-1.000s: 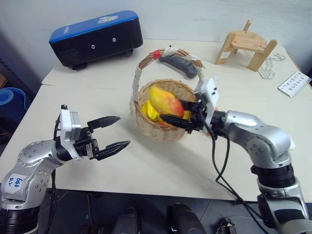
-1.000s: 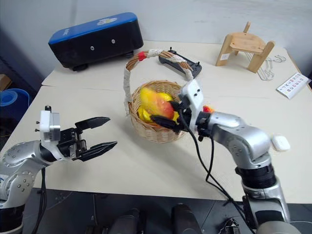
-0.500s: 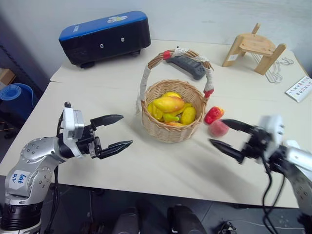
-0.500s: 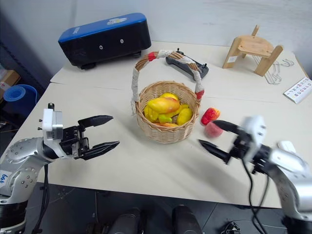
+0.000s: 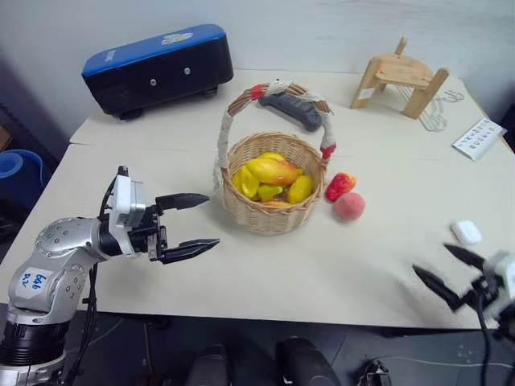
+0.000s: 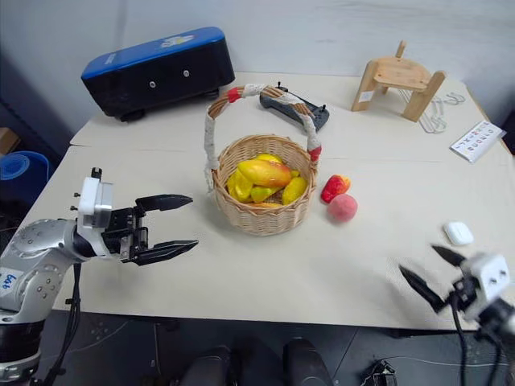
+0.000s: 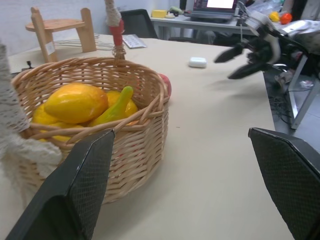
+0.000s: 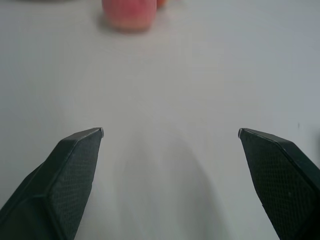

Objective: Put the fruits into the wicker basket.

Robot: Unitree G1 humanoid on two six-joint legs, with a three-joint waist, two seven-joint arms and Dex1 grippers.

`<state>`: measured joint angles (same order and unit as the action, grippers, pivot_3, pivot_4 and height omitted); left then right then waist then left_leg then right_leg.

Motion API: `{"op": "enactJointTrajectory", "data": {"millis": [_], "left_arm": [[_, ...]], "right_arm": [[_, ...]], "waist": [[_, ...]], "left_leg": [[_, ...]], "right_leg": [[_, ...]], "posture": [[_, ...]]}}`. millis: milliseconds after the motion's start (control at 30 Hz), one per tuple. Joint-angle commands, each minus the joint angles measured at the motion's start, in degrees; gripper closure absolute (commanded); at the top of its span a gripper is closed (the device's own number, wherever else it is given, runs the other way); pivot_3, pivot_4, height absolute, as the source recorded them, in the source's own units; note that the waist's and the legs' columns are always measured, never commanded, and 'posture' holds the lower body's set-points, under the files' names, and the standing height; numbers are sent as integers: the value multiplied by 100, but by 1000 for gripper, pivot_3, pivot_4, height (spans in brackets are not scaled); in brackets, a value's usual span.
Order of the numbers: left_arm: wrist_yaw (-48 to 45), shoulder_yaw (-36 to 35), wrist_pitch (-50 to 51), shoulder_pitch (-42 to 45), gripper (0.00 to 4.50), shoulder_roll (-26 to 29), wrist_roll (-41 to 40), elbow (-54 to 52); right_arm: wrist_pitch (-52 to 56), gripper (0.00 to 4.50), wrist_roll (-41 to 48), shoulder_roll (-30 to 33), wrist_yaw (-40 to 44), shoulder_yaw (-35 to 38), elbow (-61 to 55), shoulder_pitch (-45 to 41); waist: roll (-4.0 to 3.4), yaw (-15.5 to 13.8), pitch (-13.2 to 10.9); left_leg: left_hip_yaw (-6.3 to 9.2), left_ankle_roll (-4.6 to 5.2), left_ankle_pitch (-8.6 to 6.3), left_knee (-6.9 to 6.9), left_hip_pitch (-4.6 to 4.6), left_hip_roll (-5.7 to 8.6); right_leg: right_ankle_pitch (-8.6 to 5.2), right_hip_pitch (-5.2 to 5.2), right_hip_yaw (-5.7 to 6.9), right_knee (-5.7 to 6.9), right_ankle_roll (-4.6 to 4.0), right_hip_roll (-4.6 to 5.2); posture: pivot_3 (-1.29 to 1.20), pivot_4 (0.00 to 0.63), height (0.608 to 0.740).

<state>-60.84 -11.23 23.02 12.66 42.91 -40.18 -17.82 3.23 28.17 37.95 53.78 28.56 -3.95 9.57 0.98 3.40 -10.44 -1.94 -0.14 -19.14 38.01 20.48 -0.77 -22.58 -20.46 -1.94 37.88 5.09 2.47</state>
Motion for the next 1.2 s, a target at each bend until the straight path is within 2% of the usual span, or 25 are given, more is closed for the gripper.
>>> {"op": "enactJointTrajectory", "data": {"millis": [33, 133, 267, 433, 600, 667, 767, 900, 1000, 1100, 1200], "left_arm": [[19, -10, -92, 58, 0, -13, 47, -146], [78, 18, -64, 84, 0, -50, 29, -198], [165, 26, -20, 62, 0, -90, -7, -295], [212, -12, 7, 8, 0, -100, -8, -365], [271, -110, 12, -42, 0, -73, -33, -406], [281, -117, 0, -68, 0, -73, -27, -413], [311, -130, -3, -101, 0, -88, -22, -409], [462, -343, 146, -94, 0, -163, -306, -374], [545, -467, 196, -89, 0, -203, -398, -362], [702, -528, 188, -73, 0, -313, -440, -357], [816, -493, 98, -36, 0, -434, -364, -384]], "right_arm": [[722, 26, 159, 147, -325, -512, -562, -677], [1342, 26, -7, 171, -621, -1026, -516, -1388], [1421, 26, -599, 107, -954, -1611, -52, -2173], [1394, 26, -957, 35, -1013, -2012, 576, -2576], [1753, 1612, -829, 153, -786, -2081, 601, -2546], [1812, 2101, -680, 170, -640, -1993, 490, -2456], [1567, 2162, -472, 172, -440, -1746, 283, -2330], [2685, 2162, 1395, 470, 255, -1047, -1149, -2169], [3269, 2162, 2120, 582, -34, -1000, -1836, -2573], [3469, 2162, 2272, 158, -794, -1350, -2024, -3417], [3237, 2162, 1504, -431, -1512, -1995, -1838, -4078]], "waist": [[-1, -26, 0], [0, -126, -1], [0, -192, 0], [0, -180, 0], [-1, -165, 0], [-1, -161, 0], [-1, -168, 0], [-3, -178, -2], [-5, -150, -3], [-2, -106, -2], [-1, -85, -1]], "left_leg": [[2, -1, 0, 0, 0, 0], [24, -2, -3, -2, 9, -1], [36, 2, -7, 11, 58, 0], [39, 2, -6, 28, 91, 6], [38, -2, 0, 29, 90, 6], [36, -2, 0, 29, 87, 6], [38, -2, 0, 27, 86, 6], [39, -2, 0, 26, 88, 6], [39, -2, 0, 27, 86, 4], [39, -7, 3, 25, 77, 1], [41, -9, 4, 25, 79, 1]], "right_leg": [[0, -2, 2, 3, 0, 0], [1, -13, 10, 10, 1, 0], [2, -49, 14, 10, 4, 1], [13, -93, 13, 54, 24, 5], [13, -96, 12, 65, 24, 4], [13, -95, 12, 68, 24, 4], [13, -95, 14, 70, 24, 4], [13, -96, 13, 69, 24, 4], [13, -94, 14, 69, 24, 4], [13, -88, 21, 65, 23, 3], [13, -93, 23, 67, 23, 4]], "posture": [[0, 150, 740], [0, 150, 740], [0, 150, 740], [0, 150, 740], [0, 150, 740], [0, 150, 740], [0, 150, 740], [0, 150, 740], [0, 150, 740], [0, 150, 740], [0, 150, 740]]}}
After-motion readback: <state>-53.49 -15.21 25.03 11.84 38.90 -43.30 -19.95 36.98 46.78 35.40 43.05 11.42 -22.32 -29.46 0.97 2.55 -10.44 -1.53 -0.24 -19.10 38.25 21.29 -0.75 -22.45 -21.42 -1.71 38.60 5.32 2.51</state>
